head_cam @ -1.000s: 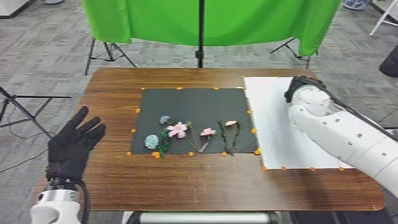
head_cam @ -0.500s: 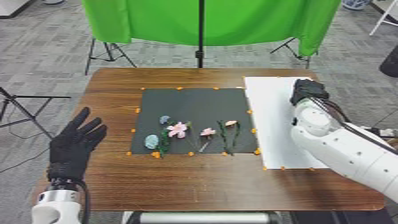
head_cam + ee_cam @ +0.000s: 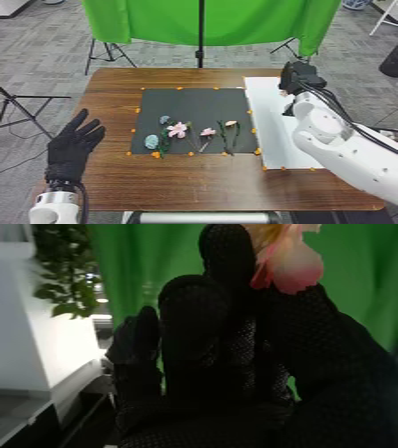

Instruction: Arrange flowers

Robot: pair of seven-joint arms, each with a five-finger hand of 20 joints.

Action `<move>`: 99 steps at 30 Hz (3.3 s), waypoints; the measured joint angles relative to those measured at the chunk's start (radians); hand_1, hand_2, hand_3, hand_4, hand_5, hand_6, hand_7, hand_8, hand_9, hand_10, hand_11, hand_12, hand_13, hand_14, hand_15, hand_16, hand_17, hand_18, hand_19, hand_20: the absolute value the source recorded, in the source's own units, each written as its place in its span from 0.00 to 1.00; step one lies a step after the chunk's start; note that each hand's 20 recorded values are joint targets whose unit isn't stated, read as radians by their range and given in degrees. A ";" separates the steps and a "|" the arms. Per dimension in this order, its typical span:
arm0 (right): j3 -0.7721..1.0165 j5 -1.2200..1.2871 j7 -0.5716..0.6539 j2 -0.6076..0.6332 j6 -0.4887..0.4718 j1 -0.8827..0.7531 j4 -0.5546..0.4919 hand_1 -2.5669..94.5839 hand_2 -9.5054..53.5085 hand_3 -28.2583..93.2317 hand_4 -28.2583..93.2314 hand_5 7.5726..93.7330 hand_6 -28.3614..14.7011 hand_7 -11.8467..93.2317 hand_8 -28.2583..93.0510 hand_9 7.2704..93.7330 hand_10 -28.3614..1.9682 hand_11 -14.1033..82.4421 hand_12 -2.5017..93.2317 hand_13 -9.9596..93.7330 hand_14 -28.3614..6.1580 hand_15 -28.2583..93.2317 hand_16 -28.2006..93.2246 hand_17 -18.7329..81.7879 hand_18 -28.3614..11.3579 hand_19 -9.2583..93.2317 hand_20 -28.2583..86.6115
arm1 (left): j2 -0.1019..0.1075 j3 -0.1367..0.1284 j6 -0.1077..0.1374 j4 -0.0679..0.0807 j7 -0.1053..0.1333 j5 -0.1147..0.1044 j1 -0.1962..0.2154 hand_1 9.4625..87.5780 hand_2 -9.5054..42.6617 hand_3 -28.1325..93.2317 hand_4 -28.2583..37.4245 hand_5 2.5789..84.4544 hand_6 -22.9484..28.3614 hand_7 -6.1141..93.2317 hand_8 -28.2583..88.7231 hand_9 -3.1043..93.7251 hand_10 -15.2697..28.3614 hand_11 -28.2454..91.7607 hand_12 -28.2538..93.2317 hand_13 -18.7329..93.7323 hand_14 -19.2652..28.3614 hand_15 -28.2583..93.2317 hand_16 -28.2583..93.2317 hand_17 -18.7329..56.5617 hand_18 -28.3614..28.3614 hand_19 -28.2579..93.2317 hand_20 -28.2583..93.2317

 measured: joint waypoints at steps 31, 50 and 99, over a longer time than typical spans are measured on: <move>-0.005 -0.180 -0.033 -0.065 -0.134 -0.290 -0.228 0.41 0.00 0.84 0.00 0.74 0.67 0.27 0.13 0.79 0.53 0.49 0.22 0.67 0.50 0.86 0.38 0.40 0.14 0.94 0.68 | 0.007 0.002 -0.001 0.000 0.026 -0.008 0.017 0.15 0.32 0.89 0.00 0.41 0.60 0.13 0.17 0.36 0.80 0.42 0.32 0.34 0.97 0.68 0.14 0.14 1.00 0.71 0.23; 0.029 -0.152 -0.027 -0.065 -0.115 -0.307 -0.245 0.55 0.00 0.75 0.00 0.81 0.67 0.39 0.22 0.81 0.59 0.43 0.28 0.67 0.52 0.86 0.37 0.40 0.12 0.91 0.68 | 0.006 0.004 -0.001 0.000 0.024 -0.007 0.016 0.16 0.32 0.89 0.00 0.41 0.60 0.13 0.17 0.36 0.80 0.42 0.32 0.34 0.97 0.68 0.14 0.14 1.00 0.71 0.23; 0.757 0.727 -0.533 -0.167 0.168 -0.663 -0.303 0.19 0.28 0.86 0.00 0.46 0.73 0.25 0.13 0.45 0.42 0.30 0.16 0.38 0.27 0.61 0.29 0.18 0.19 0.58 0.45 | -0.002 0.047 0.005 0.060 0.091 -0.046 -0.001 0.11 0.31 0.89 0.00 0.39 0.53 0.12 0.17 0.35 0.72 0.38 0.31 0.35 0.95 0.66 0.15 0.13 1.00 0.69 0.23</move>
